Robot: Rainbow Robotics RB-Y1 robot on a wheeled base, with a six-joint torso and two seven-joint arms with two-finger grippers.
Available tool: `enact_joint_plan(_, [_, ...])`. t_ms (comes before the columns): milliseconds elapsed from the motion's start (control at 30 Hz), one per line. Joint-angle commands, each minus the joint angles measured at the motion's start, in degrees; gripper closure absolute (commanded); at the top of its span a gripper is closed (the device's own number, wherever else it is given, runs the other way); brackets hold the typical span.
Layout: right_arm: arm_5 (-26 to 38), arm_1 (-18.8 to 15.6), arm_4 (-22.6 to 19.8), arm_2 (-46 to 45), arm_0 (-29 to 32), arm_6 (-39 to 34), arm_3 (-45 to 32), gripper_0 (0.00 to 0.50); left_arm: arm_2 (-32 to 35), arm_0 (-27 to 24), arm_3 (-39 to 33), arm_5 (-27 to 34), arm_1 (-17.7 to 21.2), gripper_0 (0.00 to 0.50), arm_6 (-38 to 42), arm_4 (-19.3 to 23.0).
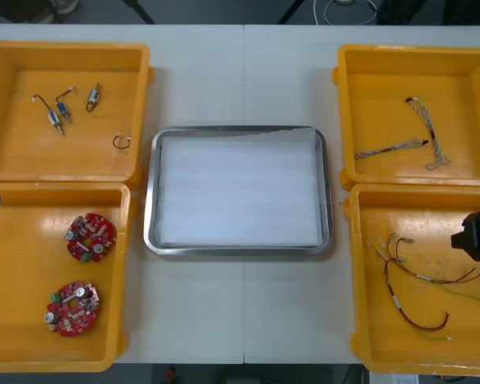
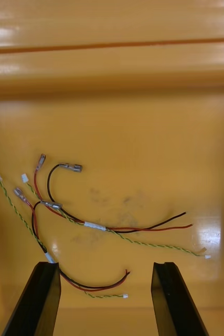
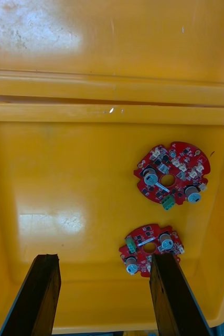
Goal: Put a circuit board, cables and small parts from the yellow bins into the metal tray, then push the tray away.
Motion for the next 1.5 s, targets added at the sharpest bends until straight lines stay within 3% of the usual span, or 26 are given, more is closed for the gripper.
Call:
enact_joint_plan(33, [0.2,-2.6,-1.3,-0.3,-2.7,-1.7,-1.0,0.0,-0.7,1.8,-0.1,0.4,0.9,0.0,-4.6,-0.4])
enact_joint_plan(233, [0.2,-2.8,-2.0,-0.3,-1.6,-1.1,-1.2,0.0,-2.2,2.1,-0.1,0.4,0.9,0.0,-4.1,-0.2])
enact_joint_plan(500, [0.1,-3.1,-2.7,-0.3,3.1,8.7,-1.5,0.0,-2.6,6.0,-0.2,-2.4,0.9,0.0,-4.1,1.7])
enact_joint_plan(733, [-6.4,-3.2,-0.2,2.0,6.5,18.0,-1.6,0.0,-5.5,8.6,-0.2,-7.8,0.9,0.0,-3.5,3.3])
enact_joint_plan(900, [-14.6,-3.6,1.0,4.8,10.1,24.0,-1.4,0.0,-7.0,11.9,-0.3,-12.3,0.9,0.0,-3.6,4.6])
enact_joint_plan(1100, [-18.8,-4.5,0.4,6.5,12.7,31.2,-0.1,0.0,-9.7,14.5,-1.2,-15.7,0.9,0.0,-3.5,5.2])
enact_joint_plan(1367, [-23.5,-4.5,-0.2,8.5,13.1,40.6,5.6,0.0,-14.1,16.7,-1.9,-21.6,0.8,0.0,-3.5,3.7])
enact_joint_plan(1500, [-26.8,-4.8,-0.2,9.4,13.1,46.4,8.2,0.0,-16.9,17.1,-2.1,-23.4,0.1,0.0,-3.5,0.9])
